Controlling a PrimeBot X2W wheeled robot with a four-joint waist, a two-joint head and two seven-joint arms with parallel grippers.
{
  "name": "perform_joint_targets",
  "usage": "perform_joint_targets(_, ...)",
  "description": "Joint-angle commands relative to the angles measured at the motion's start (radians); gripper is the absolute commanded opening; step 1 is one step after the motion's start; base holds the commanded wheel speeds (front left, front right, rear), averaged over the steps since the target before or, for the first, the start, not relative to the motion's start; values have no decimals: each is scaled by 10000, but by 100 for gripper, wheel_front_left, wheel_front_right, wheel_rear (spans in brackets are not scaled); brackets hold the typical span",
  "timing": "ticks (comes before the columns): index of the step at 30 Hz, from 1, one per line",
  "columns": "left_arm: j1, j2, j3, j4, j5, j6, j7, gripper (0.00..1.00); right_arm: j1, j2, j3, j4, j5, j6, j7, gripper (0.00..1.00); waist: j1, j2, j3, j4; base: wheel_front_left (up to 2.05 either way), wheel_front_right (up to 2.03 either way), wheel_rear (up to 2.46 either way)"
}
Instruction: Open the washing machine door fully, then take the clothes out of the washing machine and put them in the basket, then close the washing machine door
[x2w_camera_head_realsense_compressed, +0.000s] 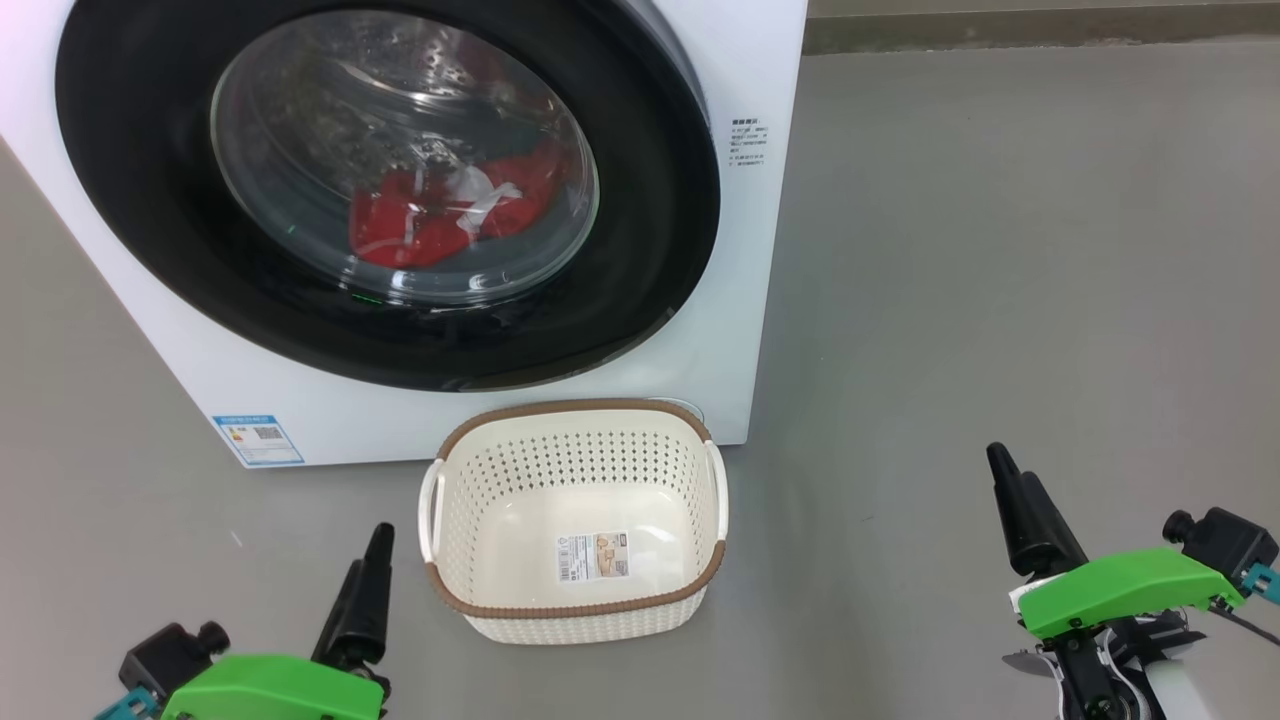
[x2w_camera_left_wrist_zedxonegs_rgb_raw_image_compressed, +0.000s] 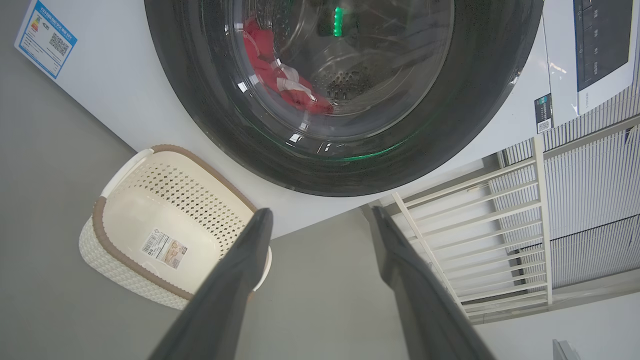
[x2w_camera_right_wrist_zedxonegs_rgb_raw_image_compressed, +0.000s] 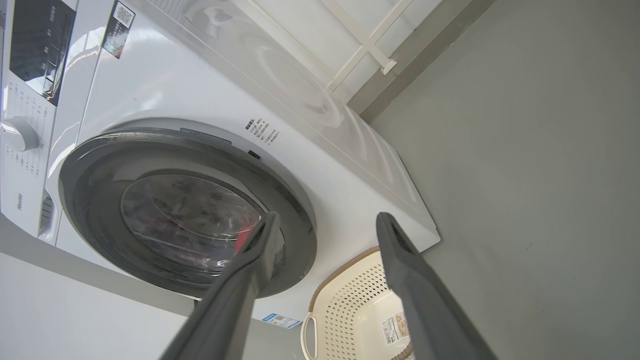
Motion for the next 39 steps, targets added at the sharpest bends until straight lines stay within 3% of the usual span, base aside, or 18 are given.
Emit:
perform_joint_targets(1, -521, 122, 94, -223, 284, 74, -119, 100, -593, -127, 88, -283, -330, 29, -108, 100, -1, 0, 2, 0, 0, 0, 0)
perform_joint_targets(39, -1573, 94, -164, -84, 5502, 497, -1243, 100, -1818, -213, 685, -9, -5019, 41, -1224, 100, -1, 0, 4, -37, 0, 0, 0)
